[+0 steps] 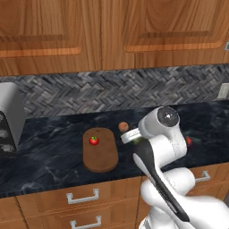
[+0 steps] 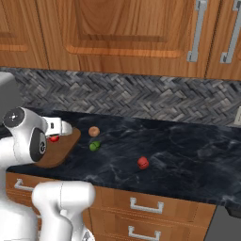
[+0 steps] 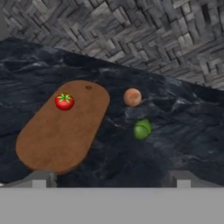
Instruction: Place the avocado, onion, tomato, and bell pepper on the cutting board.
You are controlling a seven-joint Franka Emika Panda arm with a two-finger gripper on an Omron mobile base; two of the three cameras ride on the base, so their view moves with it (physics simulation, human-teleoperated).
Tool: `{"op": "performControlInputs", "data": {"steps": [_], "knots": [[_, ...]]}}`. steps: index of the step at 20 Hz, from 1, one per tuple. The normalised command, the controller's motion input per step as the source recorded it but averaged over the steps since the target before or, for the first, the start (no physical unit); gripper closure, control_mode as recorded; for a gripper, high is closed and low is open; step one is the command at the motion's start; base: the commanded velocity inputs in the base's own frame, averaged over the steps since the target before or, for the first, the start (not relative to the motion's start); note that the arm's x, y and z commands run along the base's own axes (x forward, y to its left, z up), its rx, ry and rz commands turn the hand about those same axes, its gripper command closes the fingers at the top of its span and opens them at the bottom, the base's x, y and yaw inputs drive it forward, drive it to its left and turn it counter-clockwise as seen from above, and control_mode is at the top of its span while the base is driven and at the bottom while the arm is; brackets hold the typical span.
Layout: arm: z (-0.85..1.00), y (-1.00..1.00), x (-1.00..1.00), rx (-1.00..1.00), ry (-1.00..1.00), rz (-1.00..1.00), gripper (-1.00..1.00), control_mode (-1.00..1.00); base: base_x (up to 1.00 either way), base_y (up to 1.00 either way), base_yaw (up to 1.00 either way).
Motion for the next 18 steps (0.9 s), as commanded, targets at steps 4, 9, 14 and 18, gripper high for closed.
{"op": "performControlInputs", "data": {"steps": [4,9,14,18], "knots": [[0.52,-0.56,-0.34,0.16,0.07,-0.19,-1.00,-1.00,0.00,0.00,0.00],[0.25,-0.58,-0.36,0.14,0.09,-0.18,-1.00,-1.00,0.00,0.00,0.00],[-0.08,-0.60,-0.42,0.03,0.03,-0.05,-1.00,-1.00,0.00,0.00,0.00],[-0.03,-0.60,-0.21,0.00,0.00,0.00,-1.00,-1.00,0.00,0.00,0.00]]}}
